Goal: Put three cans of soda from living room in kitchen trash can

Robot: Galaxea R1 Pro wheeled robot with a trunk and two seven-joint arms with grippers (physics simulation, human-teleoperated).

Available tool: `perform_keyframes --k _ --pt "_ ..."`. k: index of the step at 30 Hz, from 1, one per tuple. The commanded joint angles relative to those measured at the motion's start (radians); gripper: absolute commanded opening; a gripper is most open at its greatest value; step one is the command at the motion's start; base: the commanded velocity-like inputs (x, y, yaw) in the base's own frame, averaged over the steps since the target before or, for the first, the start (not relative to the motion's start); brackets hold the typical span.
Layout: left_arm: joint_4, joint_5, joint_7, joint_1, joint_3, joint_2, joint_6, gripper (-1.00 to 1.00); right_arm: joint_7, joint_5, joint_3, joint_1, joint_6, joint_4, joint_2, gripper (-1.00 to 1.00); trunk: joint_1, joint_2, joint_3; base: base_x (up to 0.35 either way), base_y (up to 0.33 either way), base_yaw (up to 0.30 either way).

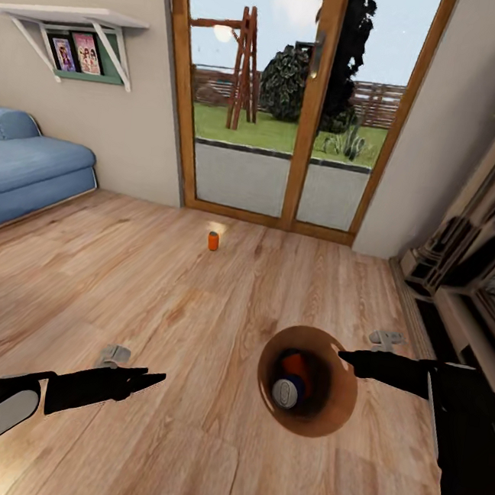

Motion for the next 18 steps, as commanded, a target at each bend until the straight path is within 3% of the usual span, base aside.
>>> perform_keyframes --k 1,18 --pt "0.0 0.0 0.0 0.0 0.0 0.0 0.0 1.0 0.001 -0.026 0.0 0.0 0.013 -0.001 0.0 -1.0 0.0 0.0 0.0 0.338 0.0 0.0" --pt "0.001 0.0 0.0 0.0 0.0 0.0 0.0 1.0 0.001 -0.026 -0.001 0.0 0.013 -0.001 0.0 -1.0 0.0 0.0 0.0 0.338 0.0 0.0"
